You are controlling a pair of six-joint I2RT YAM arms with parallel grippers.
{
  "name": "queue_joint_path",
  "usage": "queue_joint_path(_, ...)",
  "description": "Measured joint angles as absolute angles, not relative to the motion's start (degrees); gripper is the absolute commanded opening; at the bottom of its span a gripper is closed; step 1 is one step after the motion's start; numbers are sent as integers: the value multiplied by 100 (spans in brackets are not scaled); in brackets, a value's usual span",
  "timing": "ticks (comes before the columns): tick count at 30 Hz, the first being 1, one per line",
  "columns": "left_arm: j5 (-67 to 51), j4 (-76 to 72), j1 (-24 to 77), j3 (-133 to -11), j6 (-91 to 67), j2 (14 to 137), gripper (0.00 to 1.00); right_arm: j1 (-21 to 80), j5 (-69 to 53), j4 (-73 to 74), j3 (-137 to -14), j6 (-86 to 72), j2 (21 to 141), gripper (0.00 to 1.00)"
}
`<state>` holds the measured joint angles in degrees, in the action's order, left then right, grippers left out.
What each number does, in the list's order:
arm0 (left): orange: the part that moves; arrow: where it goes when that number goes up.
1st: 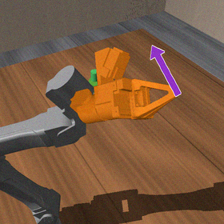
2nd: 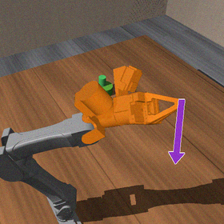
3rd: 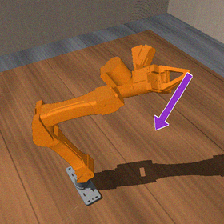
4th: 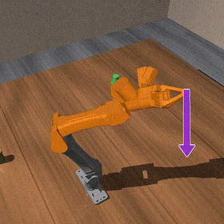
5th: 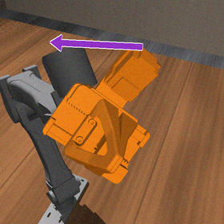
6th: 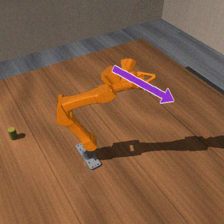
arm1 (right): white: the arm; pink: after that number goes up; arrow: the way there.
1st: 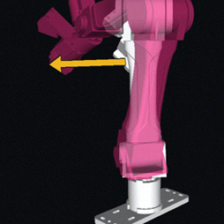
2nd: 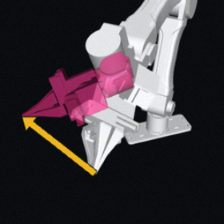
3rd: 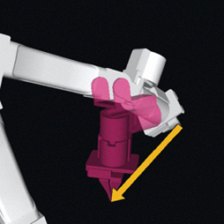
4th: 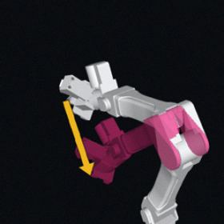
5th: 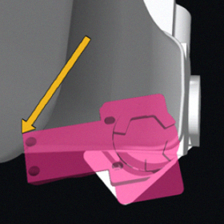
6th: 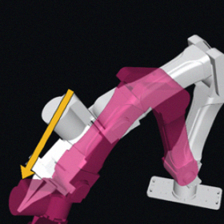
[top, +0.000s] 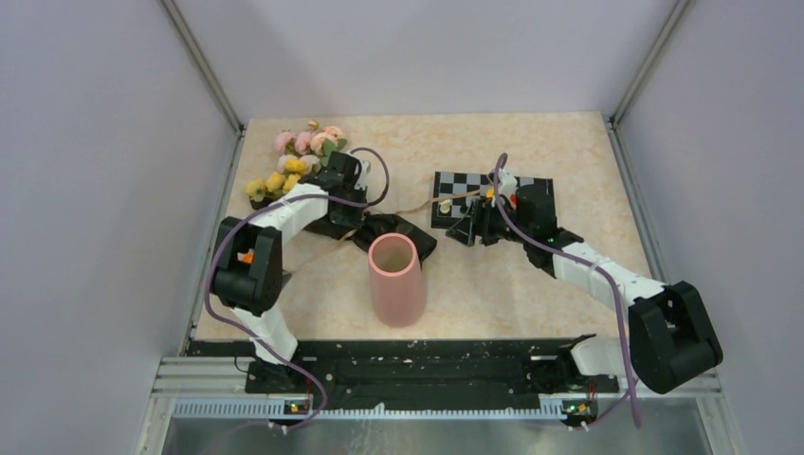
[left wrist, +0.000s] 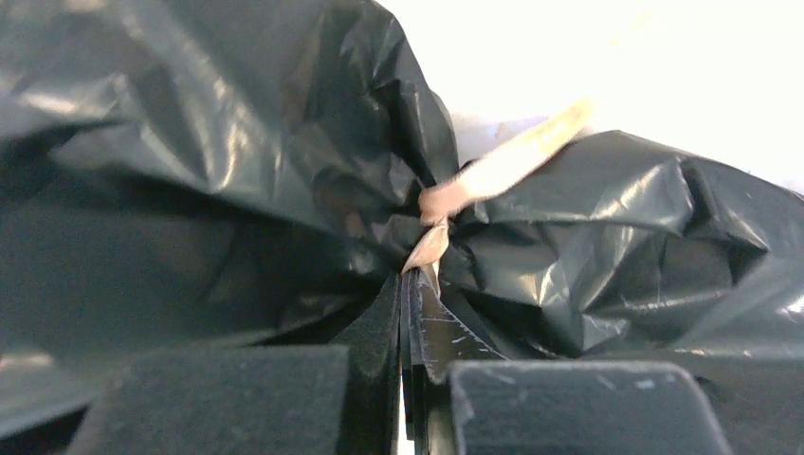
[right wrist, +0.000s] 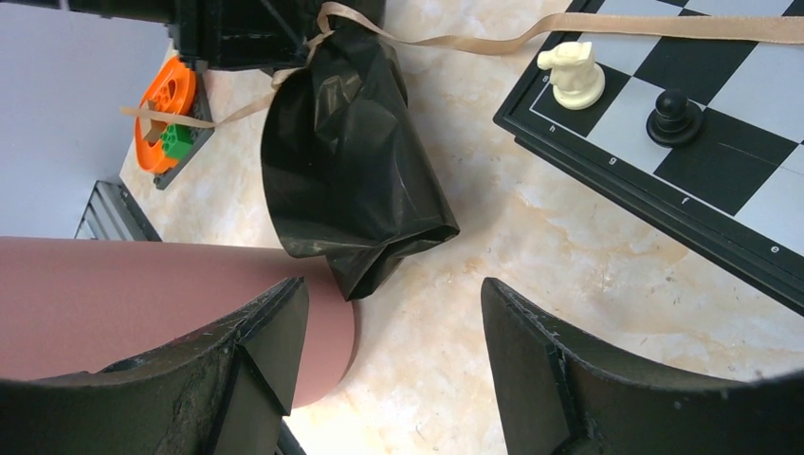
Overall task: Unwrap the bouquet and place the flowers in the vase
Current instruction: Untie the ribbon from the wrapping paper.
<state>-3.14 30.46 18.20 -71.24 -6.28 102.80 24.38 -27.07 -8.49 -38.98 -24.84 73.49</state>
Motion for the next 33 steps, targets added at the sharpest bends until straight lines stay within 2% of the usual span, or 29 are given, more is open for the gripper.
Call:
queue_joint_path(6, 14, 2930, 1837, -6930, -655, 9644, 0, 2438, -2718, -856, -3907, -2453, 7378, 68)
queue_joint_path(16, 1, 3100, 1837, -7013, -742, 9616, 1, 2543, -2930, -1028, -4364, -2399, 8040, 68)
queue_joint_path(25, -508, 3500, 1719, -7352, -972, 9618, 12, 2932, -2991, -939, -5712, -2161, 9249, 59)
queue_joint_path(33, -1146, 3649, 1100, -7352, -1253, 9614, 20, 3385, -2995, -523, -7126, -1909, 10704, 54)
